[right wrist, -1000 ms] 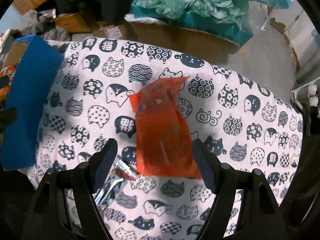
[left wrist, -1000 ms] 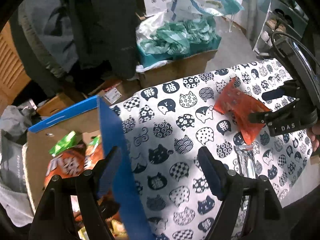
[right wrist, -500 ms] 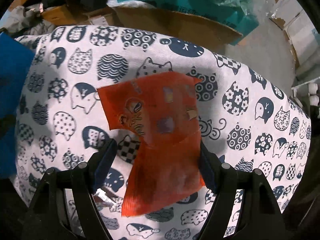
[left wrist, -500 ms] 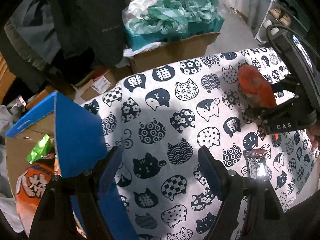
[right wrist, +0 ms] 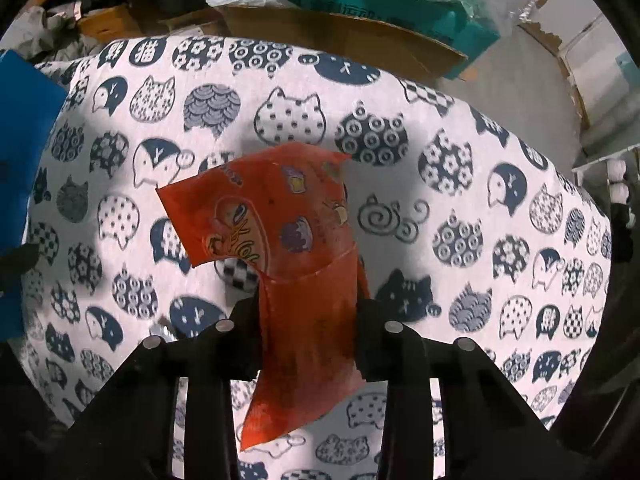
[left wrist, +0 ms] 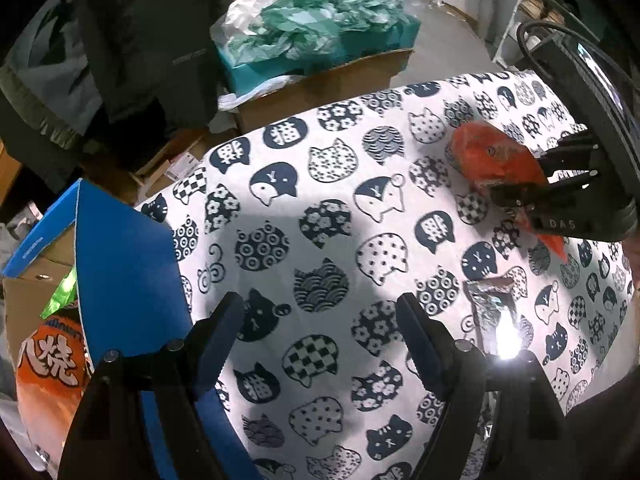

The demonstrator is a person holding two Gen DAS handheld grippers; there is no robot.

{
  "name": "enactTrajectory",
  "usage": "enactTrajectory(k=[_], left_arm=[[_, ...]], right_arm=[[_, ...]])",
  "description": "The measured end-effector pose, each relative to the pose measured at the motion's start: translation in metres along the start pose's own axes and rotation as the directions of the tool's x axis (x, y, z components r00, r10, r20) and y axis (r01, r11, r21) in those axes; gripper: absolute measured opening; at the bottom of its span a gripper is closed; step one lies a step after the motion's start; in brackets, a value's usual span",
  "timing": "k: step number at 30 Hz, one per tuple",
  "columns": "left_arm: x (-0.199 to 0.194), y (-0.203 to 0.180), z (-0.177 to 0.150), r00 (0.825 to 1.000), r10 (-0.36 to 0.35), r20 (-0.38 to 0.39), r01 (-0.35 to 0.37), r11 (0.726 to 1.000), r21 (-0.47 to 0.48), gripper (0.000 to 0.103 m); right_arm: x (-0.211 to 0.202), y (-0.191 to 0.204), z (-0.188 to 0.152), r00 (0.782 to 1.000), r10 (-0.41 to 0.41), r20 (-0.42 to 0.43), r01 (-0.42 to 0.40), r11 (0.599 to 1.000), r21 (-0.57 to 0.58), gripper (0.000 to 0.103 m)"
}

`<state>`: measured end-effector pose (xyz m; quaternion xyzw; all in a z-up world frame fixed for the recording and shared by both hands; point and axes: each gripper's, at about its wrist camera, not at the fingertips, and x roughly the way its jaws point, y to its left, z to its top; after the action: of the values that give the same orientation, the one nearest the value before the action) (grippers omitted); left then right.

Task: Organize snacks
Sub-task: 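Grasp the red-orange pouch with the right tool while the left tool grasps the silver foil packet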

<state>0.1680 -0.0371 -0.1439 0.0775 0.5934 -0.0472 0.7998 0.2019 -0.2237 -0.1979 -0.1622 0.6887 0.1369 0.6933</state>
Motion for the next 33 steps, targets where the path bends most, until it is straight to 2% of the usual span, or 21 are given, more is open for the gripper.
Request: enactTrajectory(k=[7,11,20,24,28,32,33], left_arm=[[-0.001,-0.021,-0.006,1.000,-0.018,-0.016,0.018,1.000,0.011,0.080],[0.000,-0.037,-0.010,0.998,-0.057,-0.032,0.058,0.998,0.005,0.080],[0.006,-0.089,-0.019,0.991,-0.110,-0.075,0.115,0.992,0.055,0.082],[0.017,-0.107,-0.026,0.989,-0.104,-0.107,0.111,0.992,0.064,0.082],[0.032,-0.115,-0.031,0.979,-0.138,-0.152,0.144,0.989,0.031,0.082],[0.041,-0.118,-0.034,0.981,-0.123,-0.153,0.130,0.991,0.039,0.082],[0.042,-0.118,-0.035,0.980,-0.127,-0.151,0.134,0.990,0.038,0.079]], right_arm=[[-0.017,-0.011,-0.049,1.000,-0.029,0.007,0.029,1.000,0.010,0.031],[-0.028,-0.020,-0.075,0.999,-0.037,0.011,0.037,0.999,0.026,0.031],[-0.052,-0.046,-0.135,0.999,-0.028,0.031,0.025,0.997,0.076,0.031],[-0.059,-0.059,-0.161,0.999,-0.018,0.033,0.015,0.996,0.093,0.031],[-0.060,-0.065,-0.173,0.999,-0.018,0.034,0.015,0.995,0.098,0.031],[-0.061,-0.068,-0.178,0.999,-0.014,0.039,0.010,0.995,0.097,0.031],[-0.060,-0.065,-0.175,0.999,-0.015,0.041,0.011,0.996,0.094,0.031]])
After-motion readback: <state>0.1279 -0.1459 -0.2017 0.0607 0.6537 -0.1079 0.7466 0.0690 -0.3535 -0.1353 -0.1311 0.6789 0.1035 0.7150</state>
